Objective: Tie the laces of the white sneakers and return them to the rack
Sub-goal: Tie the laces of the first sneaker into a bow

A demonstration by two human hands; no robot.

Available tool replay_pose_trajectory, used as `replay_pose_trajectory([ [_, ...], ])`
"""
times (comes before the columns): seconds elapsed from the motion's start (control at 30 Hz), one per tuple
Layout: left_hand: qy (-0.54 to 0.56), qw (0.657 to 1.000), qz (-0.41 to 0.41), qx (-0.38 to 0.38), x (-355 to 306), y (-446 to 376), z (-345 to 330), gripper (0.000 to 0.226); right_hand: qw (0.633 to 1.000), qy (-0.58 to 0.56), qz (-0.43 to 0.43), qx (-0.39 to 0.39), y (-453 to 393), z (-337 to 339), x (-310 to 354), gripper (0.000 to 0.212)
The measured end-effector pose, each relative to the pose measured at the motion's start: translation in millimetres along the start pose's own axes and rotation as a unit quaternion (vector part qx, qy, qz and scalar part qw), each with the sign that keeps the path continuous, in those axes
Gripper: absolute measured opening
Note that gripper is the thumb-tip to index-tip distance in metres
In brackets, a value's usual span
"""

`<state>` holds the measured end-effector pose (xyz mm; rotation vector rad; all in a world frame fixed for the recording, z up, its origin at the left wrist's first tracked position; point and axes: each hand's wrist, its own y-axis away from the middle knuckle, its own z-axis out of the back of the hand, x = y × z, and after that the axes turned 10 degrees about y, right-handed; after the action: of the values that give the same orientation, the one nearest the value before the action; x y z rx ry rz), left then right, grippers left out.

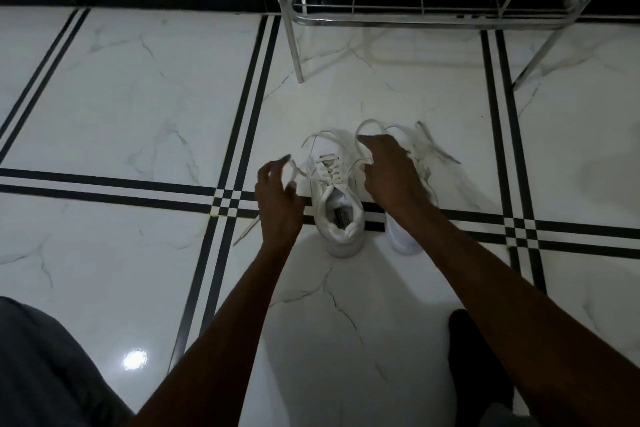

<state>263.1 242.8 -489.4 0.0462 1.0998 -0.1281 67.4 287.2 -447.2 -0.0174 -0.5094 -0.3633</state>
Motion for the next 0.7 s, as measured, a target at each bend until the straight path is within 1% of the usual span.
replay_pose_trajectory([
  [0.03, -0.046, 0.997, -0.049, 0.049, 1, 3, -3, 0.053, 0.999, 0.003, 0.041, 0.000, -1, 2, 1, 0.046],
  [0.07, -0.067, 0.992, -0.068, 0.084, -1, 5, -6, 0.049, 0.998, -0.008, 0.066, 0.023, -2, 3, 1, 0.040],
  [0.1, -0.074, 0.990, -0.072, 0.100, -3, 7, -7, 0.044, 0.995, -0.014, 0.081, 0.057, -2, 5, 3, 0.036],
  [0.13, -0.070, 0.990, -0.070, 0.100, -5, 8, -8, 0.036, 0.992, -0.012, 0.090, 0.083, 0, 5, 5, 0.032],
  [0.17, -0.060, 0.992, -0.067, 0.089, -5, 8, -8, 0.026, 0.991, -0.006, 0.094, 0.093, 2, 6, 7, 0.029],
  [0.23, -0.026, 0.996, -0.044, 0.067, -1, 6, -6, 0.006, 0.993, -0.008, 0.092, 0.079, 6, 4, 7, 0.020],
  [0.33, 0.045, 0.994, 0.053, 0.089, 2, 6, -5, 0.011, 0.996, -0.033, 0.061, 0.062, 6, -5, 3, 0.008],
  [0.4, 0.027, 0.995, 0.051, 0.082, -4, 10, -8, 0.015, 0.995, -0.035, 0.039, 0.080, 4, -6, 1, 0.006],
  [0.5, 0.037, 0.996, 0.055, 0.057, -7, 14, -12, 0.018, 0.994, -0.008, 0.045, 0.095, 2, -5, -3, 0.005],
  [0.6, 0.055, 0.993, 0.088, 0.052, -8, 13, -11, 0.015, 0.995, -0.002, 0.055, 0.085, 5, -5, -3, 0.005],
  [0.7, 0.078, 0.991, 0.107, 0.035, -11, 13, -13, 0.012, 0.998, -0.007, 0.029, 0.059, 9, -8, 1, 0.007],
])
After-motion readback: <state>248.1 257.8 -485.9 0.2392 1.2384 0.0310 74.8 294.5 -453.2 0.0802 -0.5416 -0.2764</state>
